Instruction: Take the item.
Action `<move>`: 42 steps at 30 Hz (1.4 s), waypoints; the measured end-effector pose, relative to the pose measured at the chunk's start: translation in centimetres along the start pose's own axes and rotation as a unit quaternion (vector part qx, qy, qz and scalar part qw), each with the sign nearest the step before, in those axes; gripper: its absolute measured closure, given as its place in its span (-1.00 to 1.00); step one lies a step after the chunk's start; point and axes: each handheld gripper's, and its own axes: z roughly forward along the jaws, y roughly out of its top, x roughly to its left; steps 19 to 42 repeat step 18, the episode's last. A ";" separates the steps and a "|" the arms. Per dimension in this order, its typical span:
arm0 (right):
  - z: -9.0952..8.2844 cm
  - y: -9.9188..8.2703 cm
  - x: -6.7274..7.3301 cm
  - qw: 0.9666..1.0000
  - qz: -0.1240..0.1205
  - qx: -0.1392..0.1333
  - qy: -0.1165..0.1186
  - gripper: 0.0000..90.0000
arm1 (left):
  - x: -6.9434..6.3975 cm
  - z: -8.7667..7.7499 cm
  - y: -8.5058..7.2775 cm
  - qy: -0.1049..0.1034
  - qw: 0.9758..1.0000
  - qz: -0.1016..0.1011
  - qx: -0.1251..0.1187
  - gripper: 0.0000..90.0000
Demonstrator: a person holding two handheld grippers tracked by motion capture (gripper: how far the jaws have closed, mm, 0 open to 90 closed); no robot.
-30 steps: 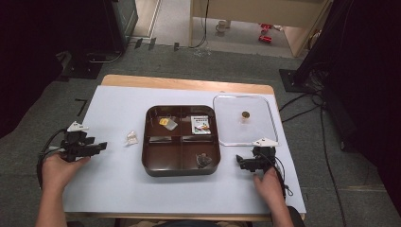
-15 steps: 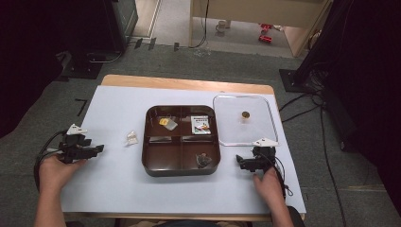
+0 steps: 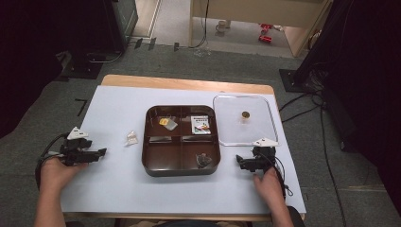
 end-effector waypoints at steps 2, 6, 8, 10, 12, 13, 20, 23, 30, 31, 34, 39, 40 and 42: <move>0.0 0.0 0.0 1.000 0.000 0.000 0.000 -1.00 | 0.0 0.0 -0.3 0.000 1.000 0.009 -0.008 -0.43; 0.0 0.0 0.0 1.000 0.000 0.000 0.000 -1.00 | 0.0 0.0 -0.6 -0.003 1.000 0.011 -0.019 -0.44; 0.0 0.0 0.0 1.000 0.000 0.000 0.000 -1.00 | -0.1 0.1 -0.9 -0.005 0.999 0.014 -0.028 -0.49; 0.0 0.0 0.0 1.000 0.000 0.000 0.000 -1.00 | -0.2 0.1 -1.0 -0.003 0.999 0.014 -0.034 -0.52; 0.0 0.0 0.0 1.000 0.000 0.000 0.000 -1.00 | -0.2 0.1 -1.1 -0.002 0.999 0.015 -0.036 -0.52; 0.0 0.0 0.0 1.000 0.000 0.000 0.000 -1.00 | -0.2 0.1 -1.2 -0.002 0.999 0.013 -0.040 -0.52; 0.0 0.0 0.0 1.000 0.000 0.000 0.000 -1.00 | -0.4 0.2 -1.4 0.005 0.999 0.010 -0.048 -0.54; 0.0 0.0 0.0 1.000 0.000 0.000 0.000 -1.00 | -0.4 0.2 -1.4 0.005 0.999 0.010 -0.048 -0.54; 0.0 0.0 0.0 1.000 0.000 0.000 0.000 -1.00 | -0.4 0.2 -1.4 0.005 0.999 0.010 -0.048 -0.54; 0.0 0.0 0.0 1.000 0.000 0.000 0.000 -1.00 | -0.4 0.2 -1.4 0.005 0.999 0.010 -0.048 -0.54; 0.0 0.0 0.0 1.000 0.000 0.000 0.000 -1.00 | -0.4 0.2 -1.4 0.005 0.999 0.010 -0.048 -0.54; 0.0 0.0 0.0 1.000 0.000 0.000 0.000 -1.00 | -0.4 0.2 -1.4 0.005 0.999 0.010 -0.048 -0.54; 0.0 0.0 0.0 1.000 0.000 0.000 0.000 -1.00 | -0.4 0.2 -1.4 0.005 0.999 0.010 -0.048 -0.54; 0.0 0.0 0.0 1.000 0.000 0.000 0.000 -1.00 | -0.4 0.2 -1.4 0.005 0.999 0.010 -0.048 -0.54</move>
